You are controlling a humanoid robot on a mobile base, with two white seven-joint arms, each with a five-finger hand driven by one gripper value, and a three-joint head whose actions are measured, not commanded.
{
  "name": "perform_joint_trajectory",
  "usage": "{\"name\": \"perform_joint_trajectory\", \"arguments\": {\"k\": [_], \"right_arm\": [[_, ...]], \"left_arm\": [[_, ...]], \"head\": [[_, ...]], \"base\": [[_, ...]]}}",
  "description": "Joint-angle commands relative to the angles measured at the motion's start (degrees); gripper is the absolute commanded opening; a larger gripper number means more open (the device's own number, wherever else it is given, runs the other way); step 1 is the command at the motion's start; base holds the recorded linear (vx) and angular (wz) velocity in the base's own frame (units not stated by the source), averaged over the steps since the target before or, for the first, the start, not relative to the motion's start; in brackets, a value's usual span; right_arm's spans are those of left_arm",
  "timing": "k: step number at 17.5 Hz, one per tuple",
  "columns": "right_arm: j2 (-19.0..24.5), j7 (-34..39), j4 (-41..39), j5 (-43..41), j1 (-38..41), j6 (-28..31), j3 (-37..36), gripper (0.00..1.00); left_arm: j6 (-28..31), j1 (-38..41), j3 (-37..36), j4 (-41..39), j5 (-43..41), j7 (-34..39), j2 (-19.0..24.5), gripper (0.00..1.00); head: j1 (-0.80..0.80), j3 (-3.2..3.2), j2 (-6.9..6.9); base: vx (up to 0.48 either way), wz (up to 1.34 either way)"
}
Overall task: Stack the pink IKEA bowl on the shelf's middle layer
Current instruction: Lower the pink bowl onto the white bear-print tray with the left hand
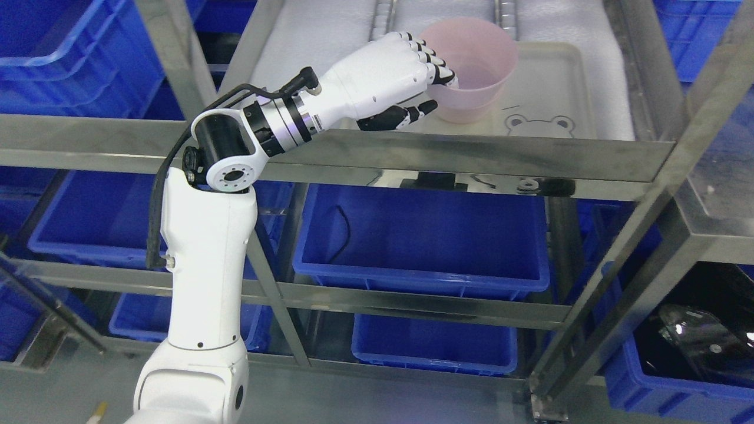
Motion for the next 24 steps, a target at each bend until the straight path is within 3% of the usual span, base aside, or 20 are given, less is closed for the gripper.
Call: {"name": "perform_joint_trajectory", "arguments": {"k": [1,9,13,24], "right_arm": [[-1.0,0.0,-1.0,0.0,1.3,0.0,0.0,1.00],[-1.0,0.0,-1.0,0.0,1.3,0.0,0.0,1.00],[-1.0,0.0,-1.0,0.0,1.3,0.0,0.0,1.00],[-1.0,0.0,-1.0,0.0,1.3,0.0,0.0,1.00]], "left_arm": [[0.0,-2.4,4.3,2.1,-1.7,-2.7,1.0,0.02],[0.1,-2.4,6.3,1.7,-2.0,-9.2,1.0,0.04],[0.0,0.3,8.0,-0.3,-1.7,-9.9,3.5,0.04],[0.0,0.4,6.4,3.1,-1.9,-9.5,2.9,0.04]], "head": [[0.00,0.00,0.00],[0.00,0.00,-0.01],[0.00,0.00,-0.01],[0.00,0.00,-0.02]], "base": [[0.121,-0.69],[0.092,-0.26],[0.007,0.00],[-0.007,0.01]]}}
